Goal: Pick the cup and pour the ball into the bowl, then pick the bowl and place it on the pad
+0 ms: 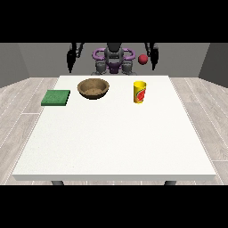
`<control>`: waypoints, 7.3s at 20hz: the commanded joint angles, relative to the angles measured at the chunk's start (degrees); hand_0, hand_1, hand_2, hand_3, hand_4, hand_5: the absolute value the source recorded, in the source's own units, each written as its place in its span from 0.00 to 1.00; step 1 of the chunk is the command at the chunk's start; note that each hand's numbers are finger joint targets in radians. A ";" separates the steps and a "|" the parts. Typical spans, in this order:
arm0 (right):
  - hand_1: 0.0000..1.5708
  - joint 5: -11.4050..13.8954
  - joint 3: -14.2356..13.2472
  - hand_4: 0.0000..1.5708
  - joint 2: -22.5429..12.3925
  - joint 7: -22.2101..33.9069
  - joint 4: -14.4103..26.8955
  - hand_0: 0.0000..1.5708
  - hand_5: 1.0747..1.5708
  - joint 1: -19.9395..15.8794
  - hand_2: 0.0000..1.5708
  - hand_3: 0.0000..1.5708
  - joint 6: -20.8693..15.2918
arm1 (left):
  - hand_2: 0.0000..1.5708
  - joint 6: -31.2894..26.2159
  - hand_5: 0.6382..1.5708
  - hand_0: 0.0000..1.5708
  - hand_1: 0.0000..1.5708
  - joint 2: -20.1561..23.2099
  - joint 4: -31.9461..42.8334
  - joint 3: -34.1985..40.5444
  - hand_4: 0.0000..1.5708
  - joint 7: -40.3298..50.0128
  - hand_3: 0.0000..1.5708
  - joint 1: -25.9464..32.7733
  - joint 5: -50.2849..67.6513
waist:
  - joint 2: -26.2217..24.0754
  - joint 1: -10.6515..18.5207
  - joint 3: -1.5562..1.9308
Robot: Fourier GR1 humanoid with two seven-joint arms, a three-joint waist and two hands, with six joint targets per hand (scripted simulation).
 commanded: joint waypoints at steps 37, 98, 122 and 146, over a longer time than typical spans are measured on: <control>0.00 -9.73 -7.39 0.00 -5.18 -10.61 6.49 0.00 0.98 -20.50 0.00 0.00 8.12 | 0.00 2.91 0.67 0.00 0.00 3.21 21.07 10.32 0.00 -22.93 0.00 -22.49 3.12 | 13.73 -5.45 0.21; 0.00 -13.67 -21.53 0.00 -22.37 -31.32 51.52 0.00 0.95 -19.21 0.00 0.00 22.95 | 1.00 32.68 1.00 0.60 0.60 -5.80 40.03 -24.35 0.58 12.47 1.00 -38.26 -59.97 | -1.64 1.68 0.29; 0.00 -13.40 -19.47 0.00 -23.30 -25.99 55.01 0.00 0.89 -33.73 0.00 0.10 22.04 | 1.00 10.35 0.81 0.00 0.00 -5.86 36.38 -44.84 0.79 27.13 1.00 -48.49 -81.50 | 4.58 -2.23 0.29; 0.00 -15.24 -19.92 0.30 -21.77 -22.20 56.47 0.00 0.97 -29.85 0.00 0.00 21.23 | 1.00 18.27 1.00 0.26 0.26 1.10 25.22 -18.35 0.64 14.80 1.00 -44.85 -69.14 | 2.78 7.03 -0.06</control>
